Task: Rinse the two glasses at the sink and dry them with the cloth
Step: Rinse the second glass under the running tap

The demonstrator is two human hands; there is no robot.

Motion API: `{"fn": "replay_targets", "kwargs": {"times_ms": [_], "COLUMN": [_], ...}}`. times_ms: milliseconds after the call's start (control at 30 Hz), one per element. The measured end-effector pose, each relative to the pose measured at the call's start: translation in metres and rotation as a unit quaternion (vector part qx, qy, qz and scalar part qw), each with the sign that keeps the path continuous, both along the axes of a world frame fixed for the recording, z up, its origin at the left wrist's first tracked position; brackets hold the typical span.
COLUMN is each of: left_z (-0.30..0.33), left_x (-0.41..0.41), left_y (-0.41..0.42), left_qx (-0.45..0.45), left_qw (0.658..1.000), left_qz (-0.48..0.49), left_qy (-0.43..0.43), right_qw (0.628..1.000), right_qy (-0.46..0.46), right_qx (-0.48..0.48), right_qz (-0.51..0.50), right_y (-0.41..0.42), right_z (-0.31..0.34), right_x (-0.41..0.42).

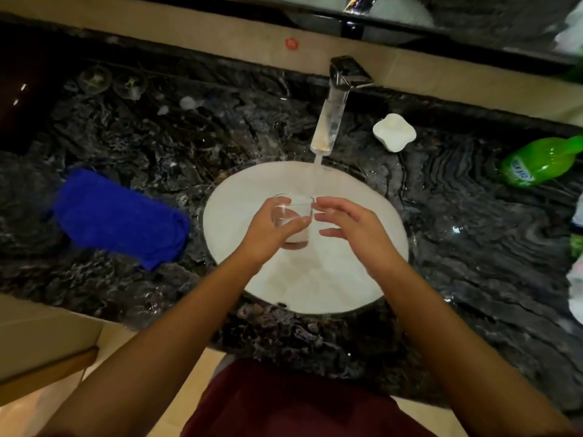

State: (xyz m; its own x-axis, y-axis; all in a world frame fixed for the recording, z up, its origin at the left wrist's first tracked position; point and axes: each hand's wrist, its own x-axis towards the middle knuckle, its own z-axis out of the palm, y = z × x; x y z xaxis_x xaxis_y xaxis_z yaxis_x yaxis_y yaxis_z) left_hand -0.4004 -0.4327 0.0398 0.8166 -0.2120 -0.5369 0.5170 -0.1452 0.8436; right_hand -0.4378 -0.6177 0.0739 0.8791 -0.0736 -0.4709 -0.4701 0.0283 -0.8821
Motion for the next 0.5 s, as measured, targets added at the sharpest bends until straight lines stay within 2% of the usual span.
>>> {"fn": "replay_targets", "kwargs": {"times_ms": [267, 500], "left_z": [-0.046, -0.064], "left_x": [0.095, 0.136], "left_y": [-0.038, -0.043], "left_qx": [0.008, -0.012], "left_qw": [0.999, 0.993], "left_qz": [-0.044, -0.114], "left_qy": [-0.023, -0.031], "right_qw": [0.998, 0.995], "right_qy": [-0.031, -0.045], "right_qx": [-0.043, -0.071], "right_qz": [-0.047, -0.047], "right_y": [-0.018, -0.019], "right_z": [-0.062, -0.089], "right_x": [0.074, 0.112]}}
